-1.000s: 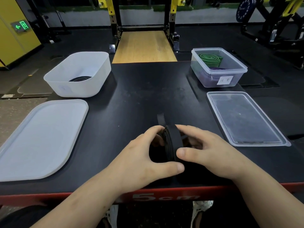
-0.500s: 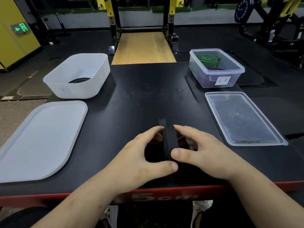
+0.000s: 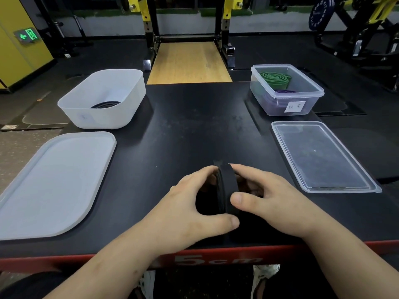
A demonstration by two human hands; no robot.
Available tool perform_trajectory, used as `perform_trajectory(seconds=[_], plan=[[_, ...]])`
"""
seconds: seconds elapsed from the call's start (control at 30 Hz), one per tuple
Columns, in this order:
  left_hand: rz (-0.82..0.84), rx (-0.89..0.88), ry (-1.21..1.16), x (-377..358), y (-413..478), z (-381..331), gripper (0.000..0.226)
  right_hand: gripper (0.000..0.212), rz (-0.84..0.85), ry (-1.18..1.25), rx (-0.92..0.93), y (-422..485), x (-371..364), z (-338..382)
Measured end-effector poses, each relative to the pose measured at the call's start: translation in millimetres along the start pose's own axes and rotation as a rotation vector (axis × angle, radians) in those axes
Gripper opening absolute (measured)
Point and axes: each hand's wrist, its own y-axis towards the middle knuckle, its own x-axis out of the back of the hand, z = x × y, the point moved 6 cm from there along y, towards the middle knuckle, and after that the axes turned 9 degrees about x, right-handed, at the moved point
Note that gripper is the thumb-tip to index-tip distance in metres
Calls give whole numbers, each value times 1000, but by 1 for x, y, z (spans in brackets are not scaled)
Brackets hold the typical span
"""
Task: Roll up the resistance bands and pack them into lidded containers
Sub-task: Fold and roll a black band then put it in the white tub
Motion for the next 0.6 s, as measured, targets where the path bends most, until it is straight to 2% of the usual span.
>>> perform_trajectory(seconds=[0.13,0.17,0.2,0.27,0.33,0.37,0.47,0.53,0.6], plan=[[-12,-46,3,2,2,-2,61,85,-12,-30,-34,-6,2,-7],[-27,-57,-1,2,2,-2,57,87,-16,-34,-37,-6,2,-8],[-39,-63,-5,3,2,-2,52,84,-17,-38,-35,-6,1,-8],[-51,-72,-20,4,0,-2,45,65,-46,-46,-29,-2,1,-6],[-38,-81,-38,4,-1,-2,45,41,-88,-32,-57,1,2,-3],[-31,-81,-38,4,-2,-1,48,37,-100,-31,-75,3,2,-2],[-58,-50,-7,3,1,6,54,25,-126,-72,-128,8,4,0],[-95,-23,13,3,4,9,51,21,-146,-65,-145,11,4,2],[-111,-4,25,3,6,9,46,34,-153,-65,-115,12,6,1]])
